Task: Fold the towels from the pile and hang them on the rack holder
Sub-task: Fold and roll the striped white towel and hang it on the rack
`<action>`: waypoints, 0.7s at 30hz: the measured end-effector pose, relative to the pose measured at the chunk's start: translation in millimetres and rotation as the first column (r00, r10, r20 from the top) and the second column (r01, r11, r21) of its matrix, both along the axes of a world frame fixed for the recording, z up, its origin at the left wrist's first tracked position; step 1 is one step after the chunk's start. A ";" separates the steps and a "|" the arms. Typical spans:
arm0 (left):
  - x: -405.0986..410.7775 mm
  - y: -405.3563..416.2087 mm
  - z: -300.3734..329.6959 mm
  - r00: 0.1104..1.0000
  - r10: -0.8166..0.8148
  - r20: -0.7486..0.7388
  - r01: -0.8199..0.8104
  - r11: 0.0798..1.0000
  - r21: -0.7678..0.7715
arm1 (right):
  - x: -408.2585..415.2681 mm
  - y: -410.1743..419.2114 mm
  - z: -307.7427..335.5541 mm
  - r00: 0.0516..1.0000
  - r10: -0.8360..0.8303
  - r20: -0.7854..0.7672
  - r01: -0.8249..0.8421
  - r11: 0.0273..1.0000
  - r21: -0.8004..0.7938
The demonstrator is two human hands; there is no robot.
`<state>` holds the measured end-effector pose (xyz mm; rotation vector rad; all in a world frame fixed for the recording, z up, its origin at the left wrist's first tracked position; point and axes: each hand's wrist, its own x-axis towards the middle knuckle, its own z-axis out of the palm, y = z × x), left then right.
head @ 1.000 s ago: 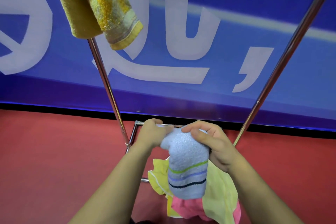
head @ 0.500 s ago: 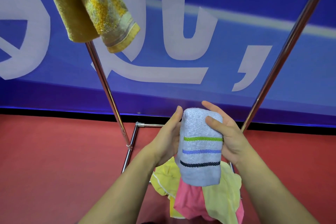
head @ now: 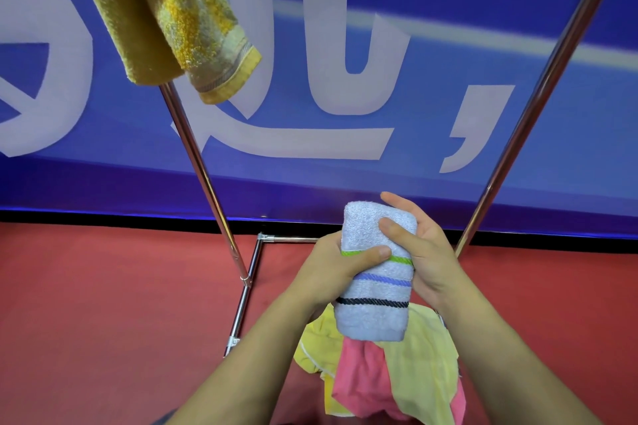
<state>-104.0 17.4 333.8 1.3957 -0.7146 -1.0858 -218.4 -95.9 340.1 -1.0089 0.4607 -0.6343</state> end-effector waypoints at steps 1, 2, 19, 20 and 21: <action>1.0 0.3 -0.4 1.000 -0.004 -0.004 0.004 1.000 0.002 | 0.7 -0.4 -1.4 1.000 0.000 -0.002 0.000 1.000 -0.001; 1.7 0.4 -0.7 1.000 -0.004 -0.005 0.004 1.000 0.001 | 1.1 -1.1 -2.6 1.000 0.000 -0.003 0.000 1.000 -0.001; 9.3 8.0 5.6 0.987 -0.137 -0.085 0.141 0.989 0.041 | -7.0 -8.4 -4.7 0.958 0.088 -0.272 -0.134 0.979 -0.155; 8.9 7.4 5.6 0.985 -0.139 -0.100 0.144 0.989 0.036 | -7.4 -8.3 -3.8 0.964 0.065 -0.256 -0.105 0.984 -0.147; 8.8 6.6 5.7 0.984 -0.138 -0.111 0.142 0.989 0.032 | -7.6 -7.9 -3.1 0.969 0.046 -0.245 -0.083 0.986 -0.142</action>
